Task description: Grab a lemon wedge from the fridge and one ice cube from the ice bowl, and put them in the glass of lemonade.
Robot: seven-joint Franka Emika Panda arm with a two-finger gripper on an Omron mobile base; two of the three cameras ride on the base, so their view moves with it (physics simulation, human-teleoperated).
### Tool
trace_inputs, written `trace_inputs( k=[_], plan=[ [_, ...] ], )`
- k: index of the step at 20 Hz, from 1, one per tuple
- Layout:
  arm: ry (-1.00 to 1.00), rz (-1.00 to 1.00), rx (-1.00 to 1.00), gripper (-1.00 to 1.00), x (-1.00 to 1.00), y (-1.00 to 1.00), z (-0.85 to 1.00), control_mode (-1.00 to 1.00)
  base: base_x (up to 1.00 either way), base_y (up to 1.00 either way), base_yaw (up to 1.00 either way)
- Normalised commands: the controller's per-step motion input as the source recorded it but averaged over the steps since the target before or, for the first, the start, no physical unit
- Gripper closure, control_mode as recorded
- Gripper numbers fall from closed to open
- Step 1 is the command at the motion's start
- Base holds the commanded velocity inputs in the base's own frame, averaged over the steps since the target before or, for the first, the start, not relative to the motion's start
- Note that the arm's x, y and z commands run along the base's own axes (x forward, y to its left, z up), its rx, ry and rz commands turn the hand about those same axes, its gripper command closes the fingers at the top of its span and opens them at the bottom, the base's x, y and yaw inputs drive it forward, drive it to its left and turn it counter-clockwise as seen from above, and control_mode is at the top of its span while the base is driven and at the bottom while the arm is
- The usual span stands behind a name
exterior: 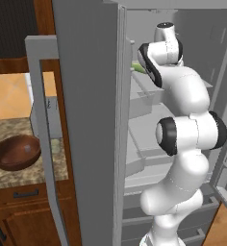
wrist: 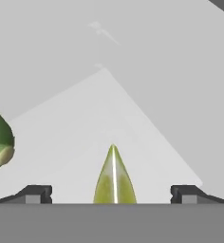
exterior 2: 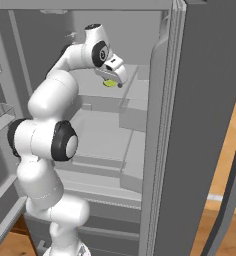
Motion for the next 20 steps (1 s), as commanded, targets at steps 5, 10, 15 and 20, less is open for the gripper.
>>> trace_inputs(
  k=[5, 10, 15, 20],
  plan=[
    [0.0, 0.01, 0.0, -1.0, -0.19, 0.04, -0.05, -1.0, 0.0, 0.0, 0.0],
    [-0.01, 0.01, 0.0, -1.0, -0.12, 0.1, 0.0, -1.0, 0.0, 0.0, 0.0],
    [-0.01, 0.0, 0.0, -1.0, 0.11, 0.03, -0.17, -1.0, 0.0, 0.0, 0.0],
    [0.0, 0.0, 0.0, -1.0, 0.36, 0.0, -0.14, -1.0, 0.0, 0.0, 0.0]
  ],
)
